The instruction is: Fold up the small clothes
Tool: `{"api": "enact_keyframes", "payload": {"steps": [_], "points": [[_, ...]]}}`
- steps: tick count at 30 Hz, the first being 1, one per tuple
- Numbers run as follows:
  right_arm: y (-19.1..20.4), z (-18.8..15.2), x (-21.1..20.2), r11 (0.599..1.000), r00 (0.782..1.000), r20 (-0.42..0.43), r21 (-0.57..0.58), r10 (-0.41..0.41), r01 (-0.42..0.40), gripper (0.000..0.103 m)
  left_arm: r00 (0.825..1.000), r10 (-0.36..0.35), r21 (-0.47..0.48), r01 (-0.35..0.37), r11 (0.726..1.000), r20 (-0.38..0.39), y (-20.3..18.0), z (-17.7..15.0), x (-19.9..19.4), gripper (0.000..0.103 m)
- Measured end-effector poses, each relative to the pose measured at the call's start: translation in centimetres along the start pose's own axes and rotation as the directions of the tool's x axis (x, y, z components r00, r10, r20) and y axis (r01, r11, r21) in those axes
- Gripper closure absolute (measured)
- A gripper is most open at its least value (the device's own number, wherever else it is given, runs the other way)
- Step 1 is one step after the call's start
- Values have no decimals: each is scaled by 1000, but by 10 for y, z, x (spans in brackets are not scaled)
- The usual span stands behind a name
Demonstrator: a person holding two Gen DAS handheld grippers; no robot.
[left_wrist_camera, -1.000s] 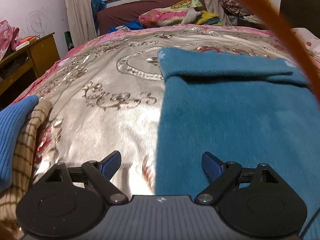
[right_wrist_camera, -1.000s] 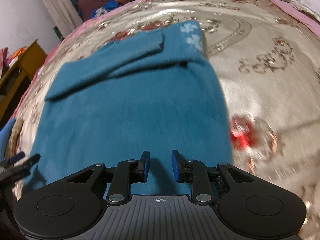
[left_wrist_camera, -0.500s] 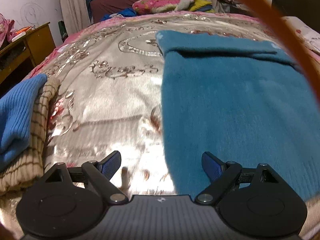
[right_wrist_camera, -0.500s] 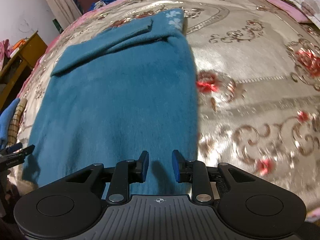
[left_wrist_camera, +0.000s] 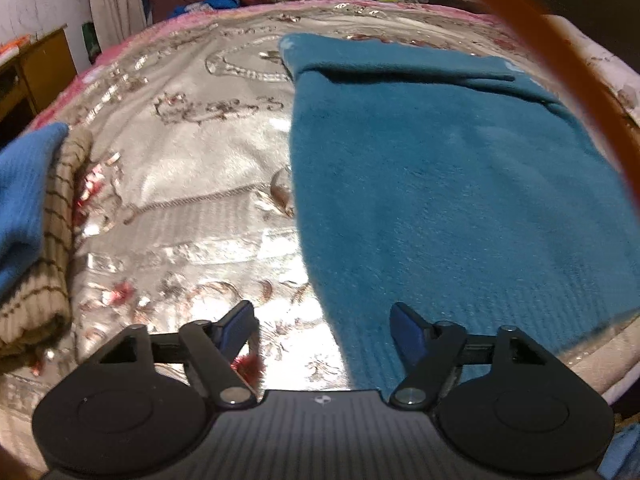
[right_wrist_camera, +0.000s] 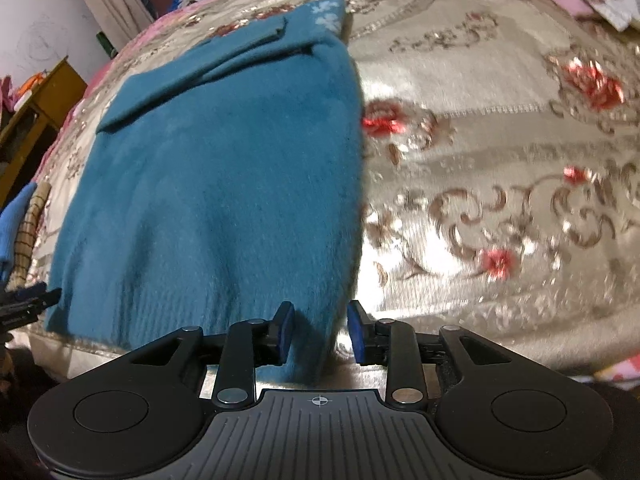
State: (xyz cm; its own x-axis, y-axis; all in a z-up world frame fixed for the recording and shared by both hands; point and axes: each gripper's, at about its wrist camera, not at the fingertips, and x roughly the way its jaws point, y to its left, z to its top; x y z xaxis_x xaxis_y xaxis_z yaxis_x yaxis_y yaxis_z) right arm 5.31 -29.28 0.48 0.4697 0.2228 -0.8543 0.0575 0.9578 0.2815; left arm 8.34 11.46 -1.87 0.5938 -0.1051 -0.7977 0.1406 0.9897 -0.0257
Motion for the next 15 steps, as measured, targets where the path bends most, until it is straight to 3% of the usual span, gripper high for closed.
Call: {"api": "enact_keyframes", "payload": {"steps": [5,15], "points": [[-6,1,12,998,999,-12,42,47,-47,69,999,-37,-49,36,998,-15,8,1,1,27],[-13,0,14,987,989,22,63,145,-147,66,998,-50,-56,48,997,-30,7,4,4,31]]}}
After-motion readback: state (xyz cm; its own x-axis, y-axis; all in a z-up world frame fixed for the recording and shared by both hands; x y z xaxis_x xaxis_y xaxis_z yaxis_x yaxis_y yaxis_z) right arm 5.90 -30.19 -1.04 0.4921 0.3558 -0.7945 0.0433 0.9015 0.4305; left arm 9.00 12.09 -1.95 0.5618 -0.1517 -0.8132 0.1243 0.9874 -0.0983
